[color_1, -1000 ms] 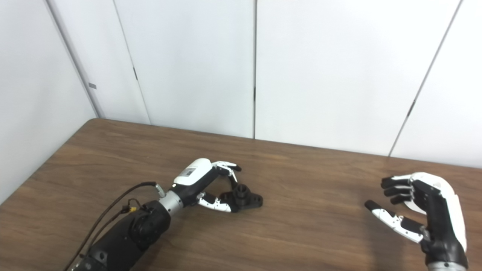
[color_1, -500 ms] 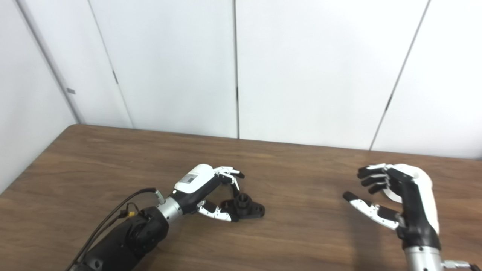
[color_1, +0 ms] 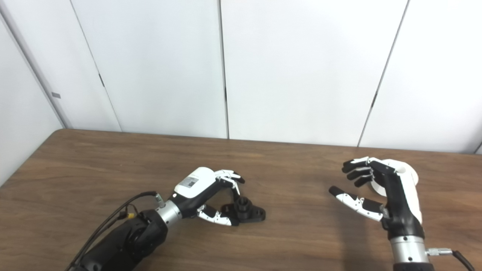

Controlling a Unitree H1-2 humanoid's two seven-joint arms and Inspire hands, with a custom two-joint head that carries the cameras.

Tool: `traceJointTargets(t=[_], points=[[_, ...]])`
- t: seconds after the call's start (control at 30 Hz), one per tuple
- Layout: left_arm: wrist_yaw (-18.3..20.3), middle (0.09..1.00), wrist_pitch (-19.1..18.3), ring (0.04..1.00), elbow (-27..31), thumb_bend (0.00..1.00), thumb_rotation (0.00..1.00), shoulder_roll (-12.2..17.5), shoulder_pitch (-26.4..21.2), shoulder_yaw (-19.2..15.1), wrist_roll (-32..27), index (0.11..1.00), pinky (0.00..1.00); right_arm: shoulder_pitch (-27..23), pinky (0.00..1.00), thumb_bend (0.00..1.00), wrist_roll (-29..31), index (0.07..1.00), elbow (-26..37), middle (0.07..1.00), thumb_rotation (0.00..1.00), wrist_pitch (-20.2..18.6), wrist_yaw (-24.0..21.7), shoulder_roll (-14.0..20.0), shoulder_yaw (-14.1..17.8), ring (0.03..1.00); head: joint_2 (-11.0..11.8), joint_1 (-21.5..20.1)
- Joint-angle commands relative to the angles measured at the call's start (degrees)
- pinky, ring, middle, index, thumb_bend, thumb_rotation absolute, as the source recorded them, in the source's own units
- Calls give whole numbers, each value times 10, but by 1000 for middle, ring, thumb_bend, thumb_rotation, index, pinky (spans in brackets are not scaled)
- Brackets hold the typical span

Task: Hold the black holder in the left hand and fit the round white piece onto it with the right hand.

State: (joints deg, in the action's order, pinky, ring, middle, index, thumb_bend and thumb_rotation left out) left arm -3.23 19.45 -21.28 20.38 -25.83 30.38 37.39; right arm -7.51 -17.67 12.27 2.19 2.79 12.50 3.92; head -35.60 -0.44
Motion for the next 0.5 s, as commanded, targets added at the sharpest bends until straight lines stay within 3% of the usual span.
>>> traceJointTargets(t=[0.0,0.17,0.27,0.47], points=[[55,807,8,859,-29,523,70,-4,27,41,31,483,689,-26,428,497,10,496,26,623,132,9,1,2,3,535,1,-11],[50,811,18,866,-37,523,69,10,27,38,30,484,693,-45,412,502,5,496,32,626,132,-9,-17,19,1,532,10,-71],[47,817,22,871,-39,523,71,21,31,33,27,484,715,-65,434,505,-8,497,46,656,142,-50,-44,47,3,559,19,-112],[16,810,55,859,-66,523,70,33,35,22,25,483,709,-98,467,507,-38,497,63,694,146,-90,-76,104,4,587,35,-174]])
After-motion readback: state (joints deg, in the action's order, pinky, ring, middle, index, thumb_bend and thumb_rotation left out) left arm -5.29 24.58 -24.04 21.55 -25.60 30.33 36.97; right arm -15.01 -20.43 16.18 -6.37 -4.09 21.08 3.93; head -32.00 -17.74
